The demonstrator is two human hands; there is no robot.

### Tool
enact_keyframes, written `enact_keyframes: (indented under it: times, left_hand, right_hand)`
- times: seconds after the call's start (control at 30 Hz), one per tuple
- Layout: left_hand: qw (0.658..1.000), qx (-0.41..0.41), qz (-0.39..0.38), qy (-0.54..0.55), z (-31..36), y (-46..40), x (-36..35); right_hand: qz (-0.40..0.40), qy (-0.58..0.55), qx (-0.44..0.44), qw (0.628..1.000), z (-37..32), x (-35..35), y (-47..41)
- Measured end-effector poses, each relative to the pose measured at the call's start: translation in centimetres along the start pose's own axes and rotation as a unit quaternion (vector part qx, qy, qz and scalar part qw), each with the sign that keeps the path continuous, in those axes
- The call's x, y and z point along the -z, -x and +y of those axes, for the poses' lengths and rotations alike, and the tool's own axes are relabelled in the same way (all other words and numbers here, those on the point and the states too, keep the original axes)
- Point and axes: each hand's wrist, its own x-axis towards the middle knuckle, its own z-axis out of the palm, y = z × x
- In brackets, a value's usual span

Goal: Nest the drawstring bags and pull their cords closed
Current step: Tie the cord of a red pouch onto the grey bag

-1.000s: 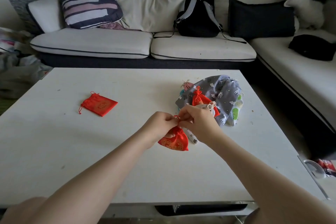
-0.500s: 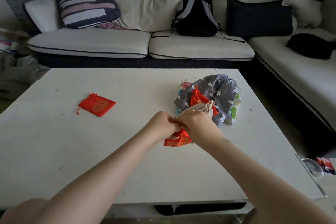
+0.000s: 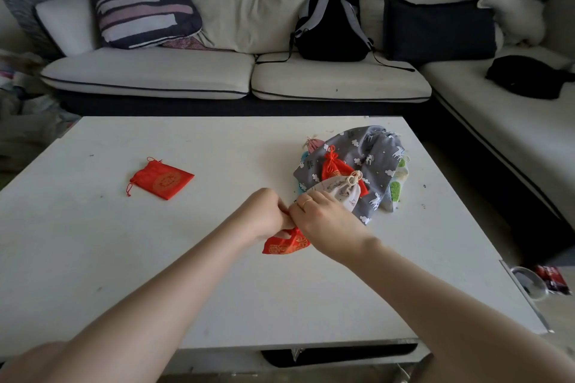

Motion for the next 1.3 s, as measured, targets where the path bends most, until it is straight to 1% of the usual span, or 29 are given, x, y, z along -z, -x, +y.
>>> enact_keyframes:
  times: [0.07, 0.17, 0.27, 0.33, 0.4, 0.5, 0.6, 0.63, 0.67, 0.7, 0.77, 0.8, 0.93, 1.0, 1.07, 1.1, 1.3]
  left_hand:
    - [1.000, -0.013, 0.003, -0.009, 0.0, 0.1, 0.3]
    - [0.998, -0.045, 0.034, -0.025, 0.1, 0.5, 0.6]
    - [0.989, -0.105, 0.085, -0.057, 0.2, 0.7, 0.4]
    - [0.984, -0.133, 0.103, -0.061, 0.3, 0.8, 0.2]
    - [0.981, -0.154, 0.105, -0.059, 0.4, 0.8, 0.2]
    - [0.977, -0.175, 0.109, -0.059, 0.9, 0.8, 0.3]
    - [0.974, -0.188, 0.110, -0.062, 1.2, 0.9, 0.5]
    - [0.973, -0.193, 0.111, -0.068, 1.3, 0.9, 0.6]
    - [0.971, -0.199, 0.111, -0.075, 1.4, 0.9, 0.7]
    - [0.969, -0.206, 0.111, -0.083, 1.4, 0.9, 0.8]
    - [0.965, -0.217, 0.109, -0.094, 1.4, 0.7, 1.0]
    - [0.964, -0.221, 0.110, -0.097, 1.4, 0.7, 1.1]
    - [0.961, -0.236, 0.127, -0.066, 1.4, 0.6, 1.4]
    - [0.955, -0.249, 0.157, -0.040, 1.3, 0.6, 1.3]
    - [0.947, -0.258, 0.187, -0.020, 1.1, 0.4, 1.1]
    - [0.943, -0.265, 0.199, -0.023, 1.0, 0.4, 1.0]
    - [0.916, -0.318, 0.238, -0.056, 0.5, 0.1, 0.4]
  right_hand:
    - [0.008, -0.001, -0.004, 1.000, -0.1, 0.1, -0.3]
    - [0.030, -0.009, -0.032, 0.999, 0.3, 0.1, -0.8]
    - [0.031, -0.076, -0.059, 0.995, 0.9, 0.1, -0.9]
    - [0.034, -0.146, -0.091, 0.985, 1.4, 0.2, -0.7]
    - [0.040, -0.232, -0.134, 0.963, 1.7, 0.5, -0.5]
    - [0.072, -0.338, -0.215, 0.913, 1.7, 1.0, -0.3]
    - [0.047, -0.410, -0.285, 0.865, 1.4, 1.5, -0.2]
    - [0.035, -0.439, -0.302, 0.845, 1.3, 1.6, -0.3]
    - [0.021, -0.487, -0.320, 0.812, 1.3, 1.7, -0.3]
    - [0.007, -0.550, -0.336, 0.764, 1.2, 1.9, -0.4]
    - [-0.013, -0.669, -0.354, 0.653, 1.3, 2.2, -0.5]
    - [-0.018, -0.707, -0.360, 0.609, 1.4, 2.4, -0.6]
    - [-0.013, -0.789, -0.383, 0.480, 1.0, 2.6, -0.8]
    - [-0.004, -0.816, -0.385, 0.431, 1.1, 2.5, -1.0]
    - [-0.001, -0.822, -0.391, 0.414, 1.2, 2.5, -1.3]
    - [-0.002, -0.819, -0.395, 0.416, 1.2, 2.5, -1.4]
    - [-0.010, -0.787, -0.408, 0.462, 1.5, 2.7, -1.6]
